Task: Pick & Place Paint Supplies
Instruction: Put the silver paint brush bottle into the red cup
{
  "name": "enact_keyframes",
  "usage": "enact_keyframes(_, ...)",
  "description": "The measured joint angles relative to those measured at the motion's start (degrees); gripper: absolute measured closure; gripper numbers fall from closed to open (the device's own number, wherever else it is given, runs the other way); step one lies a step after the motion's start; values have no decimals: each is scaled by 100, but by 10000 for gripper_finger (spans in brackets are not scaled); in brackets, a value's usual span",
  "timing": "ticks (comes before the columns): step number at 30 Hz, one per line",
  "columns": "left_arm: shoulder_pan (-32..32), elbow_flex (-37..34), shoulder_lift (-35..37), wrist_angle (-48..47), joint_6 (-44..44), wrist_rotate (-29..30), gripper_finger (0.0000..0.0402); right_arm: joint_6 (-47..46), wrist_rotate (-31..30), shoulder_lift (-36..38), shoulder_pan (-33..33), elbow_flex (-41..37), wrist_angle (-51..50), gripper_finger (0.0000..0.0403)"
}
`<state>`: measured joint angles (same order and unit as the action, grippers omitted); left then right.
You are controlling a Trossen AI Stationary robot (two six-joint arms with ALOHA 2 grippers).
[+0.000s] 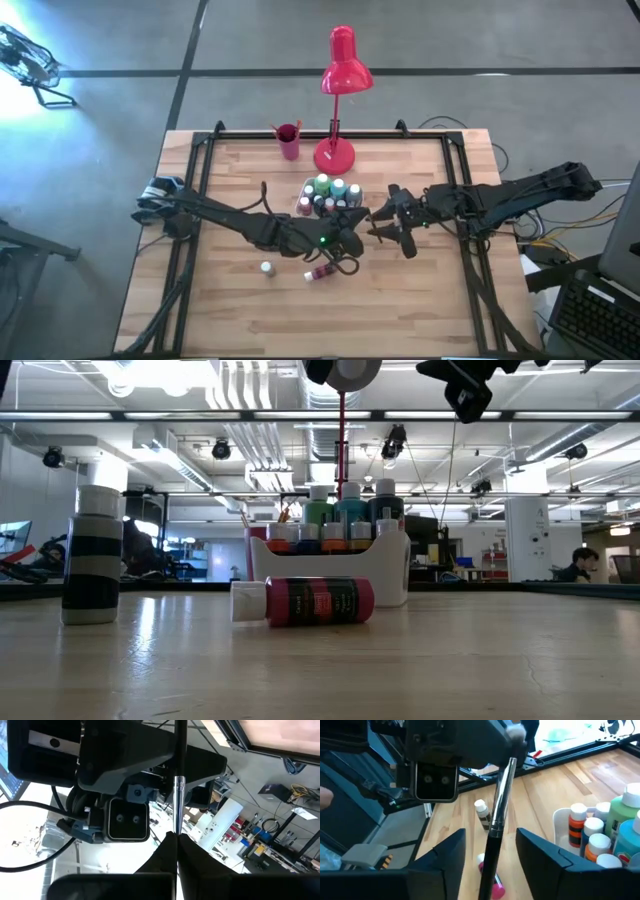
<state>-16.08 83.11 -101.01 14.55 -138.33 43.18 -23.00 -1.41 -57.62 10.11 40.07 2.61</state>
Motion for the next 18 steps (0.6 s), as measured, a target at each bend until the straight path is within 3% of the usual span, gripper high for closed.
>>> enact_keyframes(4,0,1,0,-1,18,14,401,2,-3,-85,0,0,-23,269)
enact_keyframes(9,0,0,0,-35,177,15,394,51,-19,-112,0,0,-34,370)
enact_keyframes(14,-36,2,0,-55,1216,118,368,96,-27,-29,-4,-2,-99,385)
enact_keyframes(18,-81,2,25,-271,2415,888,354,232,-181,229,2,-2,-410,385)
